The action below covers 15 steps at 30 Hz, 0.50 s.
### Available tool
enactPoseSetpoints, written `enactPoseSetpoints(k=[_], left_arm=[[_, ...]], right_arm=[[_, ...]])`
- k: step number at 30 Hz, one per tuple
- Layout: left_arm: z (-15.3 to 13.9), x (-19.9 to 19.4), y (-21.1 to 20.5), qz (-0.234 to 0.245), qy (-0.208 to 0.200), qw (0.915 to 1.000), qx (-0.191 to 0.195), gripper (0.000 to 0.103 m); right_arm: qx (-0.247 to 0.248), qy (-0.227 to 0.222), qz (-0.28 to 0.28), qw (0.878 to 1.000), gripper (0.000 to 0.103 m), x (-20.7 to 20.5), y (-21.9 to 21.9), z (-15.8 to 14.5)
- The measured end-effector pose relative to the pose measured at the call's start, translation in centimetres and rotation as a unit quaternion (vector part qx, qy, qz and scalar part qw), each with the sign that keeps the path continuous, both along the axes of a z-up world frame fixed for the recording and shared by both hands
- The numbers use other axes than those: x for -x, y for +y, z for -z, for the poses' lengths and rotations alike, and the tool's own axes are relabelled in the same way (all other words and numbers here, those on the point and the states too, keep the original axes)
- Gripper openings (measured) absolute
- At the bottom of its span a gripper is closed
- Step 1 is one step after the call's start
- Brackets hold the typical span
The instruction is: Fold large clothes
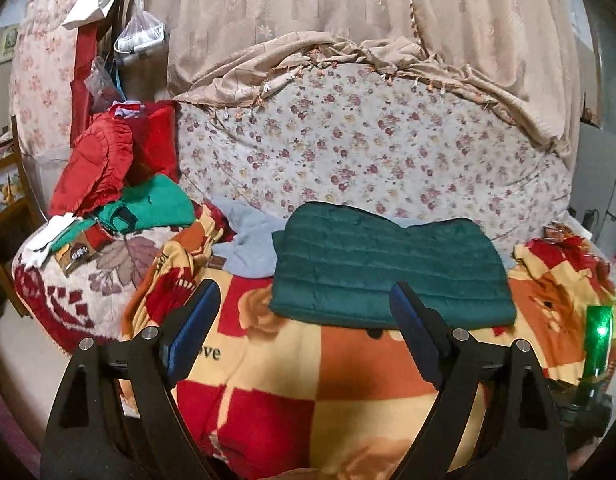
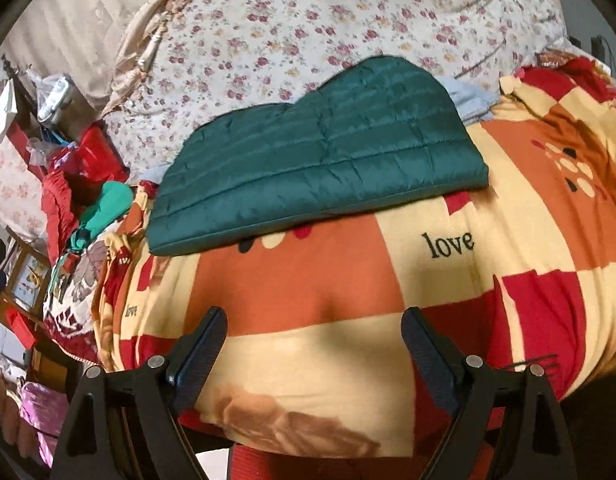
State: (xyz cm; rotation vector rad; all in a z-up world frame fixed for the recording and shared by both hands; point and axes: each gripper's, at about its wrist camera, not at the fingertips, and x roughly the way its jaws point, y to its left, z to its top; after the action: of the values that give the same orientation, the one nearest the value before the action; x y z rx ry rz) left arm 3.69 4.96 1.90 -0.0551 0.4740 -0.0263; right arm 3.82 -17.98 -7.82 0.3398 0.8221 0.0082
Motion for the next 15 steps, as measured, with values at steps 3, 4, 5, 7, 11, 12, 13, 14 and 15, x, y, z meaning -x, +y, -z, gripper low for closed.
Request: enactPoseSetpoints(k=[3,4,5,7,11,12,13,14,15], left_arm=[[-0.5,1.6,-0.2,0.005,-0.004,1.0,0.001,0.095],[-0.6,2.2,-0.2,0.01,-0.008,0.9999,0.005,0.097],[-0.9,3.0,-0.2,0.012,-0.016,0.9998,0.008,0.097],[-1.3,4.0,-0.3,0.01,-0.025,0.9996,0.009,0.097],[-1.6,5.4,-0.3,0.015,-0.031,0.9991,0.023,0.097],[-1.6,5.6,-0.3,0.015,-0.033,0.999,0.026,0.097],[-1.5,6.0,-0.3,0.013,-0.036,0.9987,0.034,0.097],[-1.4,6.2,-0.2,0.011,-0.039,0.9982,0.043,0.097],[-1.2,6.5,-0.2,0.009,-0.042,0.9976,0.054,0.097]], right_arm=[[0.017,-0.01,0.001,1.0,0.087,0.9,0.8,-1.0],[0.027,-0.015,0.001,1.0,0.087,1.2,1.2,-1.4],[0.037,-0.019,0.002,0.999,0.087,1.6,1.4,-1.8],[0.052,-0.025,0.004,0.998,0.087,2.1,1.8,-2.3],[0.083,-0.037,0.012,0.996,0.087,3.8,2.3,-3.0],[0.088,-0.039,0.014,0.995,0.087,4.1,2.3,-3.1],[0.097,-0.042,0.019,0.994,0.087,4.5,2.3,-3.2],[0.104,-0.044,0.023,0.993,0.087,4.9,2.3,-3.2],[0.111,-0.046,0.027,0.992,0.087,5.1,2.3,-3.1]])
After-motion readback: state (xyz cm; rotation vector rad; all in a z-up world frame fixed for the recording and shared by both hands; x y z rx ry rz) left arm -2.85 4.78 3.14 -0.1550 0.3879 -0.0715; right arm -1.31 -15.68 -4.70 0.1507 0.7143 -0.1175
